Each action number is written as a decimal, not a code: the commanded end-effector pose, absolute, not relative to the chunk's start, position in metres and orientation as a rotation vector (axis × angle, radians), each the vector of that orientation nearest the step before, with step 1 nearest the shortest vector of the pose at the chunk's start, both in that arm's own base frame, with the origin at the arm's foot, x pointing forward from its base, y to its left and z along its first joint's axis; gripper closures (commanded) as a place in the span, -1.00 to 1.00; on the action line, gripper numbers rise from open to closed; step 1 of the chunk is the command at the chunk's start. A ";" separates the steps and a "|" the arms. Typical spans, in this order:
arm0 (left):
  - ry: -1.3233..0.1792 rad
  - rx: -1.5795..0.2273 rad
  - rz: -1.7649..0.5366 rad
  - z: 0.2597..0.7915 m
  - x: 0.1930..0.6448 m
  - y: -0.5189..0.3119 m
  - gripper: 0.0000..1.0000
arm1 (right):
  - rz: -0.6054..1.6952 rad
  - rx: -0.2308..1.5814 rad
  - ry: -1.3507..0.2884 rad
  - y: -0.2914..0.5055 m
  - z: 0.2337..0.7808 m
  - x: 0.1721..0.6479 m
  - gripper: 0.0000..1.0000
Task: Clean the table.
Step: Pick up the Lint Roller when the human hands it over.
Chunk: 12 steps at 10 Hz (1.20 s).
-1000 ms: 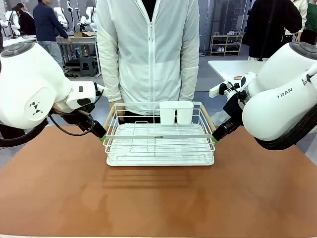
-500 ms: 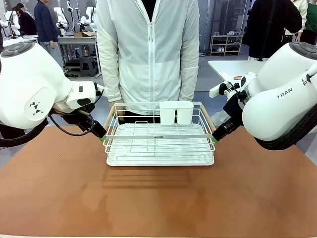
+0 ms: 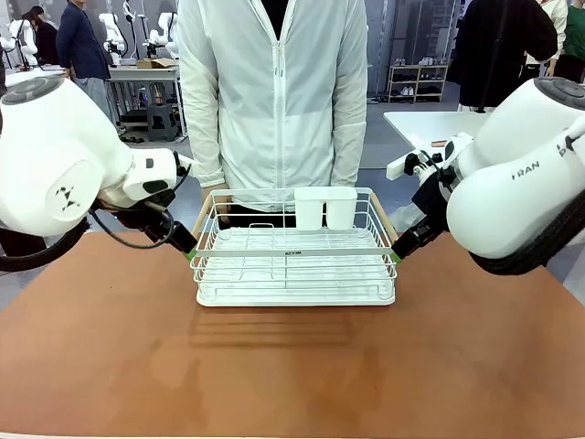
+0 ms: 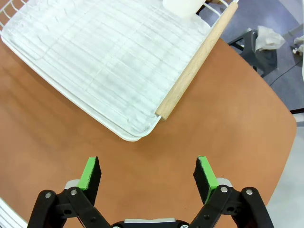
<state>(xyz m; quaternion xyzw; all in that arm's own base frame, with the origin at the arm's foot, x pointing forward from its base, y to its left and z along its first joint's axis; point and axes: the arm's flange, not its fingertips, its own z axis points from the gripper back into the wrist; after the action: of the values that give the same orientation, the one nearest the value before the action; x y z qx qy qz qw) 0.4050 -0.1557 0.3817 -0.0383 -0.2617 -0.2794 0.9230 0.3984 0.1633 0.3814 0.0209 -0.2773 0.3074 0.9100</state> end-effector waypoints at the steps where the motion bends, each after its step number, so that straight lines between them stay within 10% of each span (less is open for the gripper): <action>1: -0.517 -0.284 -0.452 0.454 0.419 -0.125 -1.00 | 0.560 0.220 -0.535 0.127 0.447 0.407 -1.00; 7: -0.388 -0.910 -0.250 0.522 0.419 0.093 -1.00 | 0.139 1.082 -0.292 -0.065 0.497 0.415 -1.00; 12: -0.509 -1.131 0.049 0.495 0.384 0.230 -1.00 | -0.067 1.267 -0.301 -0.169 0.456 0.392 -1.00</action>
<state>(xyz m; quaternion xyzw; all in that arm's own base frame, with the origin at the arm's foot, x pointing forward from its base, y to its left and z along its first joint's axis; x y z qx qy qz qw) 0.3755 0.2343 0.4908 -0.5154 -0.2475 0.0189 0.8202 0.3812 -0.1781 0.4539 0.5842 -0.1367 -0.0443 0.7988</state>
